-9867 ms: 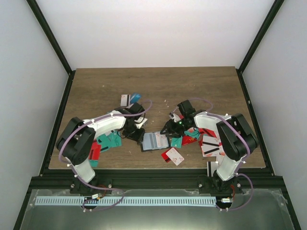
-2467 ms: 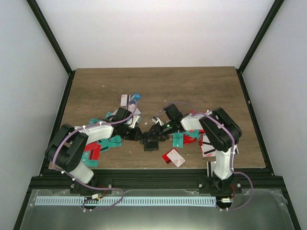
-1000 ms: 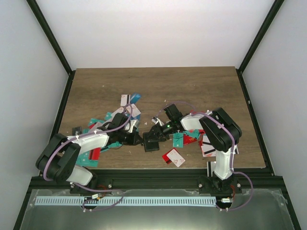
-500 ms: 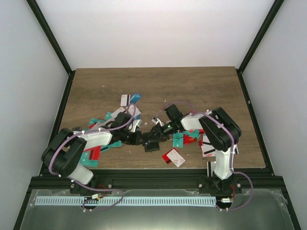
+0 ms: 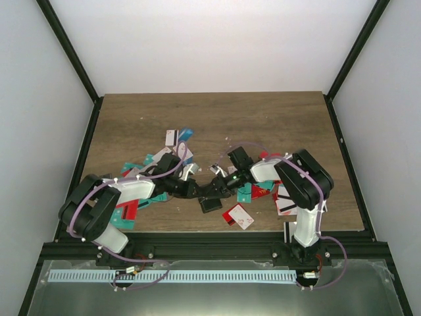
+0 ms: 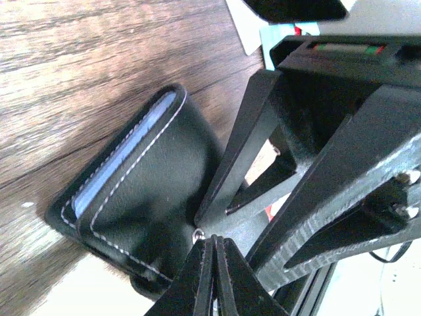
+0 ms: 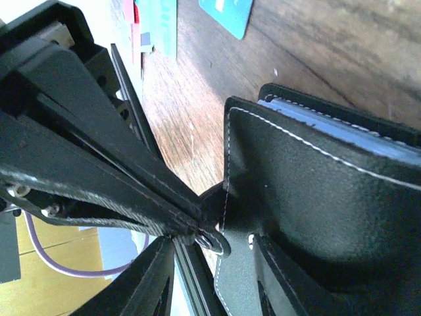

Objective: Put the credit cards into the card holder

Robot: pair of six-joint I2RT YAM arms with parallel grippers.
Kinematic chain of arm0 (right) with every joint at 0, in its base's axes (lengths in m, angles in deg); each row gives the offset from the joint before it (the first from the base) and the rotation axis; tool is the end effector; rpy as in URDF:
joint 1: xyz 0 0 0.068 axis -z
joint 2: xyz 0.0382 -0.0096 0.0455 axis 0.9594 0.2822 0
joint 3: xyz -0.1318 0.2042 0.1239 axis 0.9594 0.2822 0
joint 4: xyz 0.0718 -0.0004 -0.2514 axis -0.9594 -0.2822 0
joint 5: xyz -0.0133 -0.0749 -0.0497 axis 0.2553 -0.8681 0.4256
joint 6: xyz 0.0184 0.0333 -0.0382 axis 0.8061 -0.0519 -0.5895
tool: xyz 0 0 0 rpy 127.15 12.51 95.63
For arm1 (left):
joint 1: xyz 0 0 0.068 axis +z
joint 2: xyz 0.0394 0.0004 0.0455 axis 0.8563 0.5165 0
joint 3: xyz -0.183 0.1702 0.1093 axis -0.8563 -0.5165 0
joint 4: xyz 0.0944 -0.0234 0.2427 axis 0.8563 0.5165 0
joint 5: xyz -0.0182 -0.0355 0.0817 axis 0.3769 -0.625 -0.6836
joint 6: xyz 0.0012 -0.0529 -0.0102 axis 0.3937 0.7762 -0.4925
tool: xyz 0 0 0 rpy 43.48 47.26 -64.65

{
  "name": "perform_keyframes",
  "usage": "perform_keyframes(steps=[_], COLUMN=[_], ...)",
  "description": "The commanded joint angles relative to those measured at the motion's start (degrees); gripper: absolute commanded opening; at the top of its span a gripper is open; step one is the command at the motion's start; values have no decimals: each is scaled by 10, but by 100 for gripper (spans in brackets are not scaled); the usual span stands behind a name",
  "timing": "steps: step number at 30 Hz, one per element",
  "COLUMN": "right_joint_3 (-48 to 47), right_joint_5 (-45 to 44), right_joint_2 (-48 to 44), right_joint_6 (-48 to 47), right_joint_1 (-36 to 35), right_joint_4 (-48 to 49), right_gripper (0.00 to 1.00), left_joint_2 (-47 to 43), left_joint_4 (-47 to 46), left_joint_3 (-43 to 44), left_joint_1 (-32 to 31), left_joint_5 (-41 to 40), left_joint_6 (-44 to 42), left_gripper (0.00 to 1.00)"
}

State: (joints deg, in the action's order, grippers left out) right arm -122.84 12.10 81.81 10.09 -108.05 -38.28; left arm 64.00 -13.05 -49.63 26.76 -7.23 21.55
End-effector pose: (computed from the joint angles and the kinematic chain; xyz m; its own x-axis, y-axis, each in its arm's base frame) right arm 0.2566 0.2139 0.1054 -0.9235 -0.3761 -0.0757 -0.2233 0.3664 0.9033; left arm 0.2142 -0.1619 0.1356 -0.9414 0.1782 -0.2863 0.3351 0.5892 -0.7352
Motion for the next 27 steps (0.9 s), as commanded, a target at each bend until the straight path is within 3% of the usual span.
perform_keyframes(steps=[1,14,23,27], right_joint_3=[28,41,44,44], right_joint_5=[-23,1,17,19], right_joint_2=[-23,-26,-30,-32], right_joint_6=[-11,10,25,27], right_joint_1=[-2,-2,-2,-2], right_joint_4=[0,45,72,75], right_gripper=[34,30,11,7], left_joint_2=[12,26,32,37], left_joint_4=[-66,-110,-119,-120], left_joint_3=[3,-2,-5,-2], left_joint_1=[-4,-4,-6,-7], left_joint_5=[47,85,93,94], left_joint_6=[15,31,34,34], left_gripper=[4,4,4,4])
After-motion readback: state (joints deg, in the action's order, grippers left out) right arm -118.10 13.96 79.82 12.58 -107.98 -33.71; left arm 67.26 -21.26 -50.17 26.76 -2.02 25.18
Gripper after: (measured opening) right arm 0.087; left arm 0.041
